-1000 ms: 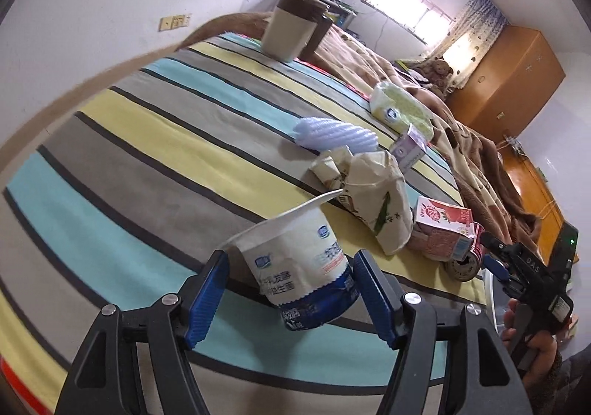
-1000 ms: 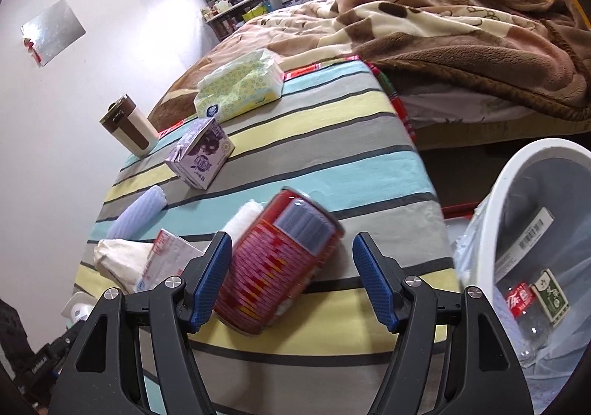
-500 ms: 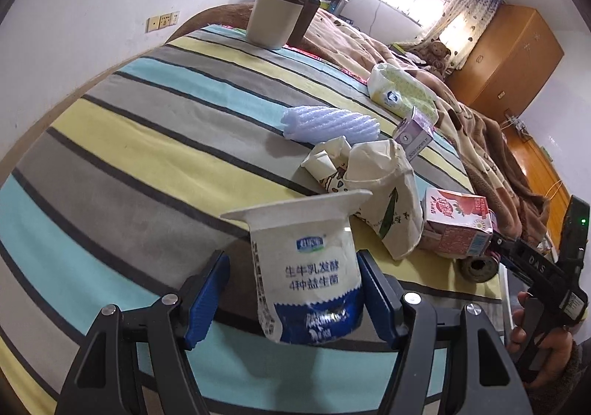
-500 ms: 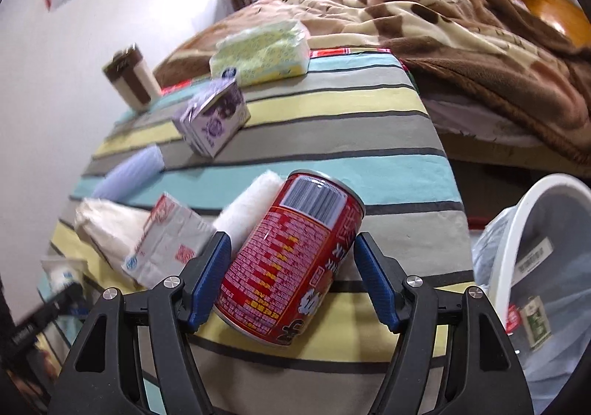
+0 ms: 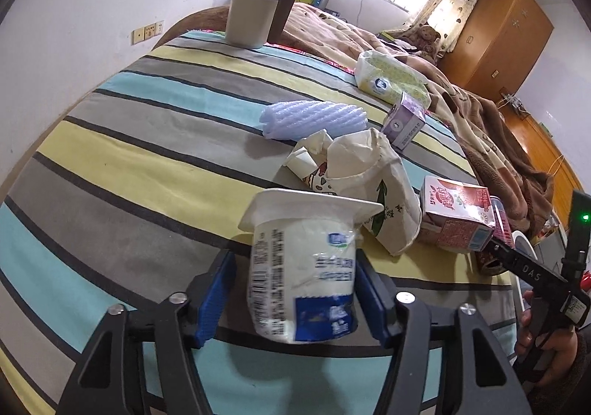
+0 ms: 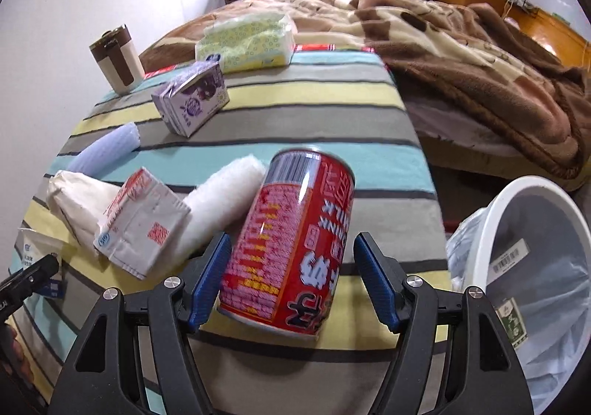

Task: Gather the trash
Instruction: 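Grasp the yogurt cup with the left gripper while the right grasps the red can, then carry yogurt cup and red can over the white bin and open both grippers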

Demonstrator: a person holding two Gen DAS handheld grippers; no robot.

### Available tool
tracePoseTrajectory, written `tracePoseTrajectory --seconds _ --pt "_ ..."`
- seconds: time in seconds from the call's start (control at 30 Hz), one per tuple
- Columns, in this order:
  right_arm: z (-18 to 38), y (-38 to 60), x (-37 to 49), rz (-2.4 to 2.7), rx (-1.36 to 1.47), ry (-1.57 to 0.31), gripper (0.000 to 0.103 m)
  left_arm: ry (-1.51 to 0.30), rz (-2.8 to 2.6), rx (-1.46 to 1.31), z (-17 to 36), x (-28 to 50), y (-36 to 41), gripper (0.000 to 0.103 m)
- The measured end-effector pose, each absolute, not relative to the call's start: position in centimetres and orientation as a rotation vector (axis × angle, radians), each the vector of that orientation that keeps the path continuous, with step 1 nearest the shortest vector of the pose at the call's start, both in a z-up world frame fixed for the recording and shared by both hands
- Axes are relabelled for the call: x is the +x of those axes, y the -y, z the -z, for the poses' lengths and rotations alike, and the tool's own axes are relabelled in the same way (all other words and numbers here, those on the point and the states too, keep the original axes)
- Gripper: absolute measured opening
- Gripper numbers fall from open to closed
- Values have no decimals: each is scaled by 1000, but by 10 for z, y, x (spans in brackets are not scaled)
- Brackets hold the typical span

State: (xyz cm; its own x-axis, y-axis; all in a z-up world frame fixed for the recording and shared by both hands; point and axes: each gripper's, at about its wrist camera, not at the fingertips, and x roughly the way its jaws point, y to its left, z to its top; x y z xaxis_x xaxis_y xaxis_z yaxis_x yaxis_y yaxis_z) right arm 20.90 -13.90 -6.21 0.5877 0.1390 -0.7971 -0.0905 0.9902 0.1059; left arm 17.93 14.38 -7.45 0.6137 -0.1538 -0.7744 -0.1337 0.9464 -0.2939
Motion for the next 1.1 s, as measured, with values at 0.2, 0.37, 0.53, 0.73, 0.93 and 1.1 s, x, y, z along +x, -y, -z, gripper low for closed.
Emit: tracePoseTrajectory --seconds 0.2,0.37,0.53,0.73,0.93,1.1 --pt "62 139 206 -131 63 -918 60 -909 28 -334 72 178 -139 53" --pt "59 144 201 -135 87 -896 56 -891 31 -312 66 175 -135 53" --pt "53 147 193 -149 105 -860 54 -864 56 -307 57 169 -127 53" --pt "49 152 180 -170 137 -832 54 -836 99 -291 45 162 -109 53" --pt "43 160 168 -177 165 -804 54 -813 145 -277 34 156 -90 53" --pt "36 166 158 -183 183 -781 54 -802 191 -256 25 155 -69 53"
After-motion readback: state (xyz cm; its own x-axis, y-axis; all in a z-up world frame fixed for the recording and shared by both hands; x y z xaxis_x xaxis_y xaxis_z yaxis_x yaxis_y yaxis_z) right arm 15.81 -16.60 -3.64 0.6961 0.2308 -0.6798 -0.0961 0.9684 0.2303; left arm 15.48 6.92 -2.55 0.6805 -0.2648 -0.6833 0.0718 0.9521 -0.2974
